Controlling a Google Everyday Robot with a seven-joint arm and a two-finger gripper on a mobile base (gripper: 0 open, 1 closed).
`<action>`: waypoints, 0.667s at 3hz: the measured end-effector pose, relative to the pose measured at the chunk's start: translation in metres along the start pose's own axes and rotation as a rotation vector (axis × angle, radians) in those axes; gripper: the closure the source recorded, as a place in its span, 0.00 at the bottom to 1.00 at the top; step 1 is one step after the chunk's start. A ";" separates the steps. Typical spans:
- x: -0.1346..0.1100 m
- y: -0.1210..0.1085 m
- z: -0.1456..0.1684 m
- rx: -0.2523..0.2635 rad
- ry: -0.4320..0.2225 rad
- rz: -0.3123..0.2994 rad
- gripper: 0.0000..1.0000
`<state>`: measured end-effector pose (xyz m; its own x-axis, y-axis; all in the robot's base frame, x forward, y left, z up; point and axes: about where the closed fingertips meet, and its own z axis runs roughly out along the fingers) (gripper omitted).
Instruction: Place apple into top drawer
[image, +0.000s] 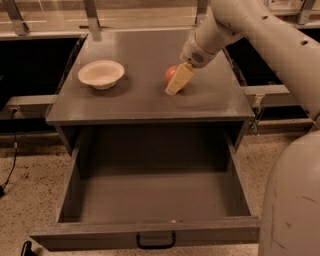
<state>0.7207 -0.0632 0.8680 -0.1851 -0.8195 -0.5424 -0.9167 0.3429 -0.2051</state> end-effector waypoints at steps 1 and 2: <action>0.010 -0.004 0.007 0.012 0.015 0.025 0.39; 0.011 -0.002 0.013 0.009 0.009 0.029 0.63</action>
Offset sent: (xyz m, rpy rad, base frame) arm 0.0040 -0.0047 -0.0178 0.0114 0.0014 -0.0380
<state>0.7249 -0.0670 0.8512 -0.2152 -0.8130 -0.5411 -0.9075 0.3711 -0.1968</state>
